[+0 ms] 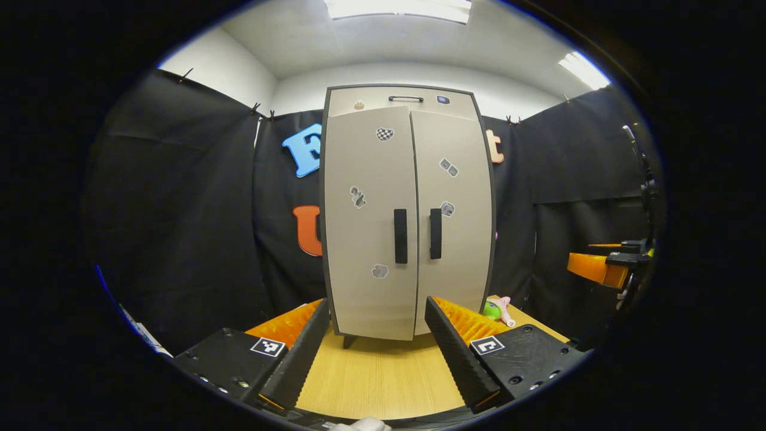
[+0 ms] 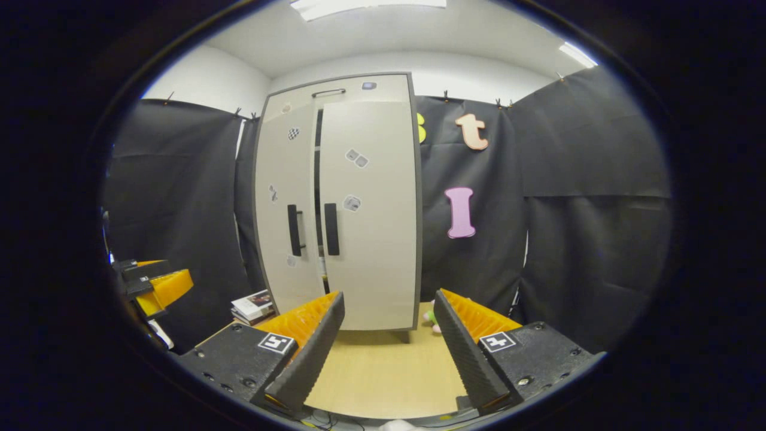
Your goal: Grab one shoe with the right hand and put it into the shoe cabinet, grab the other shoe with the left hand and put it into the shoe cabinet; then close the right door with the right hand and the left door with the left hand.
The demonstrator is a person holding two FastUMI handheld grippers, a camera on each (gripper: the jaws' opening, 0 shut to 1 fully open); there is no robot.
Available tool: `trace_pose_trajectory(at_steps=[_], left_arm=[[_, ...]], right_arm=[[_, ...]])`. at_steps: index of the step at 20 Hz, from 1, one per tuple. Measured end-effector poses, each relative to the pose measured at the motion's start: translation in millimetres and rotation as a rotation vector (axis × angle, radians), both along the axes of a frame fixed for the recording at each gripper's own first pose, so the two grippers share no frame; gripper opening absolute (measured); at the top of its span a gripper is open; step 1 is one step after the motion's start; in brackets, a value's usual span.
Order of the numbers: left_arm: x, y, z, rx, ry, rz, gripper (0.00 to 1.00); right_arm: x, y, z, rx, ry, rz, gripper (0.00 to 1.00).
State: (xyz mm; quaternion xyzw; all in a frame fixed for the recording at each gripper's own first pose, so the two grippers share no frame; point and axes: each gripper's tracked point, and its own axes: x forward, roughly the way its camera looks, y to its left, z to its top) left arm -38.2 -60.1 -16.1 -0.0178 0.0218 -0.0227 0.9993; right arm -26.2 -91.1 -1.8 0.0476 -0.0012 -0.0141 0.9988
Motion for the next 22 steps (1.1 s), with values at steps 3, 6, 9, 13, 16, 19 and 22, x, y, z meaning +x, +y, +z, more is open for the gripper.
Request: trace_pose_trajectory(at_steps=[3,6,9,13,16,19,22], left_arm=[[3.7,1.9,0.8,-0.001,-0.001,0.004,0.96],[2.9,1.8,0.2,-0.011,0.002,0.001,1.00],[3.8,3.5,1.9,-0.011,0.005,0.001,0.96],[18.9,12.3,-1.7,0.000,-0.007,0.009,0.96],[21.2,10.2,-8.3,-0.006,-0.004,0.003,1.00],[22.3,11.4,-7.8,-0.005,-0.010,0.007,0.96],[24.0,14.3,-7.4,-0.007,-0.014,0.013,0.96]], right_arm=[[-1.3,-1.3,1.6,0.003,-0.004,-0.006,0.98],[-0.2,0.7,0.7,-0.002,0.001,-0.002,0.98],[0.8,4.5,-0.1,-0.003,0.005,0.005,0.98],[2.0,6.6,1.4,-0.008,0.002,0.011,0.98],[3.8,8.9,1.6,-0.010,0.003,0.013,0.98],[4.5,11.3,0.7,-0.011,0.003,0.016,0.98],[5.3,11.9,1.5,-0.010,0.001,0.014,0.98]])
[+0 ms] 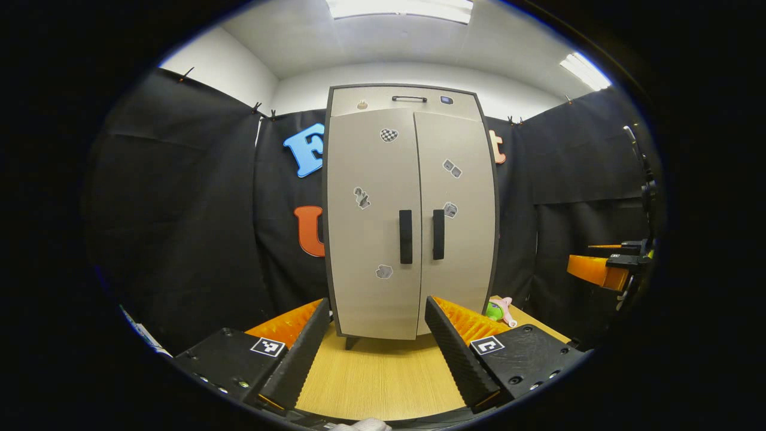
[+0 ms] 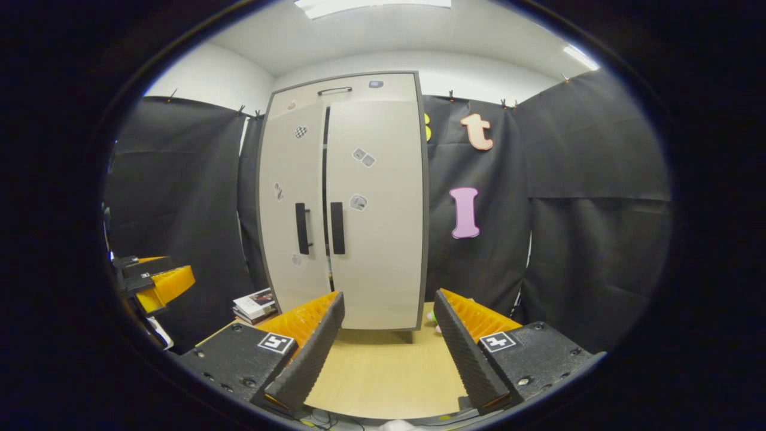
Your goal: Grab one shoe with the right hand and put it into the shoe cabinet, grab the other shoe with the left hand and put it into the shoe cabinet; then close the right door with the right hand and the left door with the left hand.
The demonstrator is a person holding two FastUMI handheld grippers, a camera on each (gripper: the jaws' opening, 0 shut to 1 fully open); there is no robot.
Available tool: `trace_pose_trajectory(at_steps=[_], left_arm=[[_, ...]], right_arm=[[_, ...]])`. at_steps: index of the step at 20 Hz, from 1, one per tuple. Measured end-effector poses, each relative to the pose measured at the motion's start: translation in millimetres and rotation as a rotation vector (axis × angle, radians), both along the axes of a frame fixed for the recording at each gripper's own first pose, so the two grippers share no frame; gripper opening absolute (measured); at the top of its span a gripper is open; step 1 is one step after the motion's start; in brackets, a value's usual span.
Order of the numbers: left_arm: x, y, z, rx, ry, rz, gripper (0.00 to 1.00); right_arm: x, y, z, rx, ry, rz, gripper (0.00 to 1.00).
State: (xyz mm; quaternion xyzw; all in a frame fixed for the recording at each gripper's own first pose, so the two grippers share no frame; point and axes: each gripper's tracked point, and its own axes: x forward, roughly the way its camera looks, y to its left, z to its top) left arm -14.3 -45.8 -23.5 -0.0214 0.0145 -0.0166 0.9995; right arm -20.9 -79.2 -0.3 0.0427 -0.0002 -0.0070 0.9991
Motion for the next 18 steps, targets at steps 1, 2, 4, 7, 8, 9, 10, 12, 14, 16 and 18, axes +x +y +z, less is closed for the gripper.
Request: trace_pose_trajectory(at_steps=[1,2,4,7,8,9,10,12,14,16,18], left_arm=[[0.3,0.6,0.6,-0.001,0.001,0.000,0.96],[1.0,1.0,0.1,-0.003,0.000,0.000,0.96],[1.5,1.2,-1.2,-0.003,0.003,-0.003,0.96],[2.3,0.9,-3.2,0.000,0.005,-0.006,0.96],[2.7,-0.2,-3.1,0.000,0.005,-0.008,0.96],[2.1,0.2,-3.1,0.000,0.006,-0.011,1.00],[2.6,-0.1,-3.7,0.002,0.005,-0.014,0.96],[2.9,0.0,-3.4,0.002,0.005,-0.018,0.96],[2.6,-1.0,-2.6,0.000,0.005,-0.023,0.96],[2.3,-0.6,-2.0,-0.002,0.001,-0.024,0.96],[2.8,-1.0,-2.3,-0.003,0.001,-0.025,0.96]], right_arm=[[-0.2,-0.2,0.8,-0.001,-0.002,-0.002,0.98],[-0.5,-0.6,0.8,-0.001,-0.002,-0.005,0.98],[0.7,0.0,1.2,0.000,-0.003,-0.006,0.98],[0.8,2.5,0.0,-0.001,-0.002,-0.004,0.98],[0.8,2.6,-0.4,-0.002,-0.001,-0.004,0.98],[0.5,3.2,-0.7,-0.003,0.000,-0.005,0.98],[0.8,3.8,-0.5,-0.003,0.000,-0.004,0.98],[1.0,3.8,0.0,-0.001,-0.003,-0.005,0.98],[1.0,3.6,0.9,-0.004,-0.004,-0.009,0.98],[0.8,3.3,0.2,-0.005,-0.002,-0.010,0.98],[0.7,3.8,-0.8,-0.004,-0.001,-0.011,0.98]])
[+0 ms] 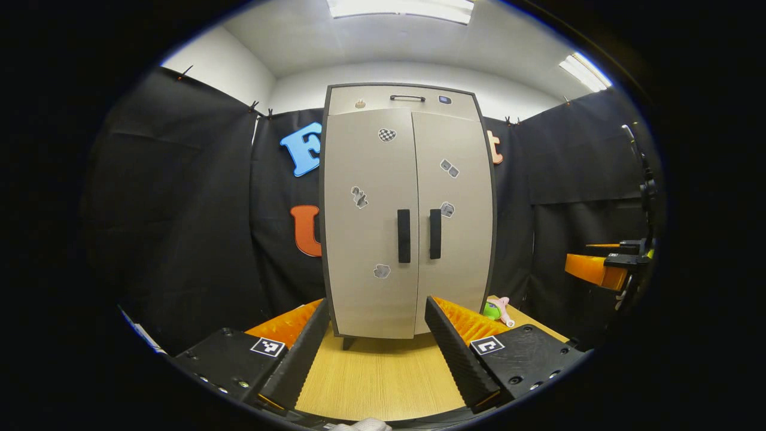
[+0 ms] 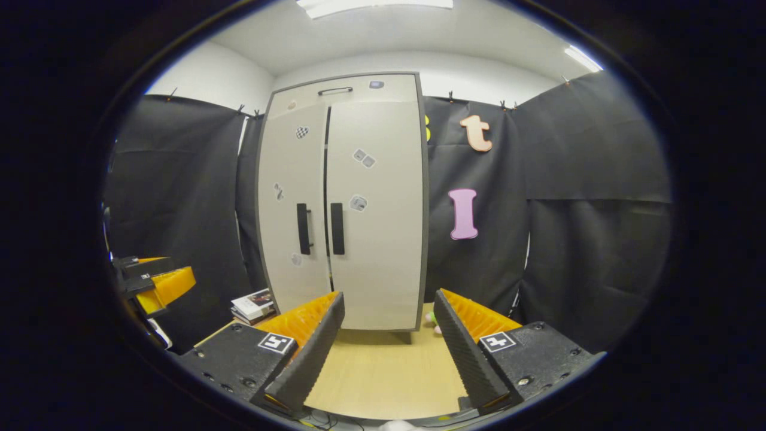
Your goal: Grab one shoe with the right hand and put it into the shoe cabinet, grab the other shoe with the left hand and put it into the shoe cabinet; then close the right door with the right hand and the left door with the left hand.
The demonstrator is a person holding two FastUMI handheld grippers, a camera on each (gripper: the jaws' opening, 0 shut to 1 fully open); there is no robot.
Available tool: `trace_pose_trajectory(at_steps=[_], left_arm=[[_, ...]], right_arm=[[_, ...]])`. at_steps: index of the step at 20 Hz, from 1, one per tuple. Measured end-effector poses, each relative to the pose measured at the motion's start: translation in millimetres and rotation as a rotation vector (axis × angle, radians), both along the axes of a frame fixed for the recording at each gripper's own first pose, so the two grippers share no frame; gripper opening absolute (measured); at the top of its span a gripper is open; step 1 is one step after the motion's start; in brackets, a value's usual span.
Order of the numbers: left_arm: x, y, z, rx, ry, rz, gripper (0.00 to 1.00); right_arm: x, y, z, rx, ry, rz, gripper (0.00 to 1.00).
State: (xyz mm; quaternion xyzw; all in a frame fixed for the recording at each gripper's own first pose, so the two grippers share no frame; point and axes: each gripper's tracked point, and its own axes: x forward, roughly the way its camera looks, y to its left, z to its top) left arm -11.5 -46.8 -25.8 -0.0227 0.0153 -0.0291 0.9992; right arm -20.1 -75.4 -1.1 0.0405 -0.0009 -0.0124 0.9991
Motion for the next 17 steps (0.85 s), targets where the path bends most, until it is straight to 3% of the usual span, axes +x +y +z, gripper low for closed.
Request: trace_pose_trajectory(at_steps=[7,8,9,17], left_arm=[[-0.7,1.7,0.3,-0.003,0.002,-0.002,0.96],[-1.2,1.3,-0.2,-0.001,0.004,-0.003,1.00],[-2.3,1.9,0.8,0.000,0.003,-0.004,0.96],[-6.1,4.5,4.7,-0.008,-0.006,-0.004,0.96]], right_arm=[[-1.2,-0.4,0.9,0.000,-0.003,-0.003,0.98],[-1.5,-0.4,0.5,0.001,-0.002,-0.004,0.97],[-2.3,0.0,-0.5,0.000,-0.001,-0.003,0.98],[-7.3,0.1,-1.1,-0.002,-0.003,-0.011,0.98]])
